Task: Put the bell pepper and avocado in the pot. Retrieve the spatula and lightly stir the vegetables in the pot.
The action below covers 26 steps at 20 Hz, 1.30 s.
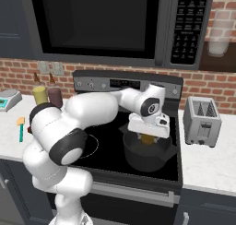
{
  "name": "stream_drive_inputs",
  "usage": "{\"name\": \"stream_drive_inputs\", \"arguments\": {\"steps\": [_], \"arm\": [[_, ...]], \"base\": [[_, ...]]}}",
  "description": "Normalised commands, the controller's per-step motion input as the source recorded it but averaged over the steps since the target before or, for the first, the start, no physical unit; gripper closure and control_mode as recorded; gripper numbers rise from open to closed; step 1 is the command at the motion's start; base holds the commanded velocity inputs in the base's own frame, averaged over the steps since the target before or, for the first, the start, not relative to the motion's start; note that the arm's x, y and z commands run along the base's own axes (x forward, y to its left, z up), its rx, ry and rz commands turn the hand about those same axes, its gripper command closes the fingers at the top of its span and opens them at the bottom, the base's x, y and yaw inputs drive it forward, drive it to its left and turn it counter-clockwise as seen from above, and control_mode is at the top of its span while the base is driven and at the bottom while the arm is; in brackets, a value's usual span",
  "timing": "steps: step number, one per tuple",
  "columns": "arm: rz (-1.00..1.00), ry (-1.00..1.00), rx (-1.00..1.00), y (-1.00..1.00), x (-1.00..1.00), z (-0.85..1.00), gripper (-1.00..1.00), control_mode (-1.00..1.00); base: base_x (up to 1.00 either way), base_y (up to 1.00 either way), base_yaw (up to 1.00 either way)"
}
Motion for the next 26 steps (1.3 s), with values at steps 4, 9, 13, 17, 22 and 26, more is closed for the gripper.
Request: {"name": "stream_drive_inputs", "arguments": {"steps": [4,9,13,17,22,26], "arm": [[0.00,0.00,0.00,0.00,0.00,-0.26,1.00,-1.00],[0.00,0.00,0.00,0.00,0.00,-0.24,1.00,-1.00],[0.00,0.00,0.00,0.00,0.04,-0.16,1.00,-1.00],[0.00,0.00,0.00,0.00,0.06,-0.18,1.00,-1.00],[0.00,0.00,0.00,0.01,0.14,-0.19,1.00,-1.00],[-0.01,0.01,0.00,0.00,0.14,-0.21,1.00,-1.00]], "base": [[0.00,0.00,0.00],[0.00,0.00,0.00],[0.00,0.00,0.00],[0.00,0.00,0.00],[0.00,0.00,0.00],[0.00,0.00,0.00]]}}
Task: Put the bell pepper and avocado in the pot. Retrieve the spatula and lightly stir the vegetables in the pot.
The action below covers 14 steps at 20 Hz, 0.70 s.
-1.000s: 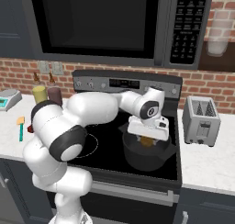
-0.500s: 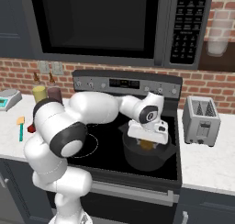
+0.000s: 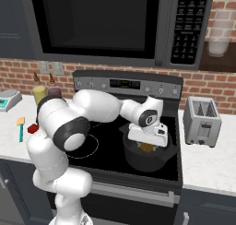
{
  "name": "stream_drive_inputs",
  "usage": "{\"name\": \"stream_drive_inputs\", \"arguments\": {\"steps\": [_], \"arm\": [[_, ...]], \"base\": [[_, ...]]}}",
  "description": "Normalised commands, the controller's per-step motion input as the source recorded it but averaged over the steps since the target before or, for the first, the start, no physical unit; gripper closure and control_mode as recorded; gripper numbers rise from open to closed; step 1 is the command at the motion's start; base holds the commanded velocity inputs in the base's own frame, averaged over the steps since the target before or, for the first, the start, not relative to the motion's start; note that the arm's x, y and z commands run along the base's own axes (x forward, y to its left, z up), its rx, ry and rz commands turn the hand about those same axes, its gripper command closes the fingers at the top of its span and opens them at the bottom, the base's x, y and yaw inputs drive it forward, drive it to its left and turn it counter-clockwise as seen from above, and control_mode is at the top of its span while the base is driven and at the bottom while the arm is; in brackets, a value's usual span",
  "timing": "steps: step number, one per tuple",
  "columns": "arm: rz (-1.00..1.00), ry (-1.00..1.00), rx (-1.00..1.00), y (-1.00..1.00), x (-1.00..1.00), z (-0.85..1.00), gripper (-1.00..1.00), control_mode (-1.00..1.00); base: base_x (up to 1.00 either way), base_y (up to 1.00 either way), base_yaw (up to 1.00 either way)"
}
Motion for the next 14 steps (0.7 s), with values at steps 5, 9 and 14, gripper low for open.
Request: {"name": "stream_drive_inputs", "arguments": {"steps": [5,9,14], "arm": [[0.00,0.02,0.00,0.00,0.03,-0.17,-1.00,-1.00],[0.00,0.00,0.00,0.00,-0.07,0.00,-1.00,-1.00],[-0.01,-0.05,0.00,0.00,-0.15,0.27,-1.00,-1.00]], "base": [[0.00,0.00,0.00],[0.00,0.00,0.00],[0.00,0.00,0.00]]}}
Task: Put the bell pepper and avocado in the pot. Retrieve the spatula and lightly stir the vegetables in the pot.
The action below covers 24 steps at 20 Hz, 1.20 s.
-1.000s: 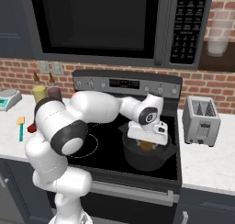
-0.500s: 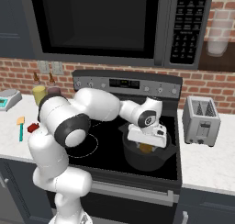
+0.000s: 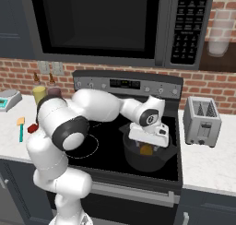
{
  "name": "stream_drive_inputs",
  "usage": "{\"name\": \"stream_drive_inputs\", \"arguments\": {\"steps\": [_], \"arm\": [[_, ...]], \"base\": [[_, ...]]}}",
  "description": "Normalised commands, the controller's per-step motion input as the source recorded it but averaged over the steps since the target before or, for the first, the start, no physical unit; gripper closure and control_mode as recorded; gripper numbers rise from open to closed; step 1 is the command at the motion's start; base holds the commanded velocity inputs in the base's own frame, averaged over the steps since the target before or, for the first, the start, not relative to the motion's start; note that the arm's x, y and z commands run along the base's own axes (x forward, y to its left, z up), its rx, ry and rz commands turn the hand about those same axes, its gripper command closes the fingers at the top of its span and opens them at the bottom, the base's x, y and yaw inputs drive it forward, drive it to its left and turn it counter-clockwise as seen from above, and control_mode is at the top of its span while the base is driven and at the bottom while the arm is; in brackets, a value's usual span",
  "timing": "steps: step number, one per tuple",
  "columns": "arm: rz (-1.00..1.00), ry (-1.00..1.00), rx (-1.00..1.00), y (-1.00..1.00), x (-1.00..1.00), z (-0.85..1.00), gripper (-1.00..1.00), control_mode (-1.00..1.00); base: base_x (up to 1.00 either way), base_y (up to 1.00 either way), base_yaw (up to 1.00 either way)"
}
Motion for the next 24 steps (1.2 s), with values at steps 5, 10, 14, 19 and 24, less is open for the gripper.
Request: {"name": "stream_drive_inputs", "arguments": {"steps": [5,10,14,19,24], "arm": [[-0.01,-0.04,0.00,0.00,-0.18,0.40,-1.00,-1.00],[0.00,-0.18,0.00,0.04,-0.50,0.80,-1.00,-1.00],[0.00,-0.25,0.00,0.15,-0.62,0.84,-1.00,-1.00],[0.00,-0.24,0.00,0.56,-0.70,0.77,-1.00,-1.00],[0.00,-0.08,0.00,1.00,-0.73,0.68,-1.00,-1.00]], "base": [[0.00,0.00,0.00],[0.00,0.00,0.00],[0.00,0.00,0.00],[0.00,0.00,0.00],[0.00,0.00,0.00]]}}
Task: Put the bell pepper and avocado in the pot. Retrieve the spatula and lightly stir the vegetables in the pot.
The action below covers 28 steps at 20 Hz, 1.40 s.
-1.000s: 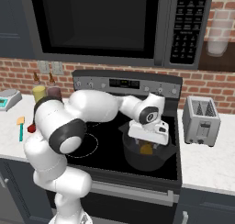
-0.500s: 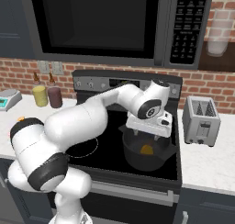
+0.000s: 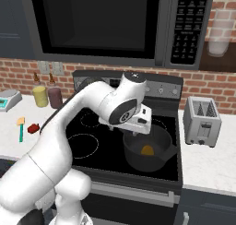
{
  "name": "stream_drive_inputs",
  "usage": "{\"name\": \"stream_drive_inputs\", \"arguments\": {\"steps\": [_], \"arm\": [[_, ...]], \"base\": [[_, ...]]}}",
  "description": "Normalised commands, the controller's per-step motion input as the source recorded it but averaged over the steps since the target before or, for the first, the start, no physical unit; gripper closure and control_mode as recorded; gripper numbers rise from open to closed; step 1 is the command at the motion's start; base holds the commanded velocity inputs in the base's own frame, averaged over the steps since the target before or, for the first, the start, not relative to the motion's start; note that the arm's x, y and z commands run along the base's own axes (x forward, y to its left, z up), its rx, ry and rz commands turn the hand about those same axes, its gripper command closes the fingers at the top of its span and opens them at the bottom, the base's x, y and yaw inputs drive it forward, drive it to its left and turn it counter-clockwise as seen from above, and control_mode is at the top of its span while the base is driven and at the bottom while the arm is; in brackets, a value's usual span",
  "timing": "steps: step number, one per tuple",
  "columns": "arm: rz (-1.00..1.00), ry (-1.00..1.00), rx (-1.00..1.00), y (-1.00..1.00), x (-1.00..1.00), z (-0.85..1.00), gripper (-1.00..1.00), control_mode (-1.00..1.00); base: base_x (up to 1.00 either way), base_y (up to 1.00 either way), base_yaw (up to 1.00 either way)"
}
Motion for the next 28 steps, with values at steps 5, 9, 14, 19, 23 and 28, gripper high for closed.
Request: {"name": "stream_drive_inputs", "arguments": {"steps": [5,9,14,19,23,28], "arm": [[0.00,0.00,0.00,1.00,-0.64,0.52,-1.00,-1.00],[0.00,0.00,0.00,1.00,-0.45,0.36,-1.00,-1.00],[0.03,0.00,0.00,1.00,-0.25,0.11,-1.00,-1.00],[0.03,0.10,0.00,1.00,-0.04,0.03,-1.00,-1.00],[0.03,0.12,-0.03,1.00,0.00,0.00,-1.00,-1.00],[0.00,0.02,-0.04,1.00,0.21,-0.03,-1.00,-1.00]], "base": [[0.00,0.00,0.00],[0.00,0.00,0.00],[0.00,0.00,0.00],[0.00,0.00,0.00],[0.00,0.00,0.00],[0.00,0.00,0.00]]}}
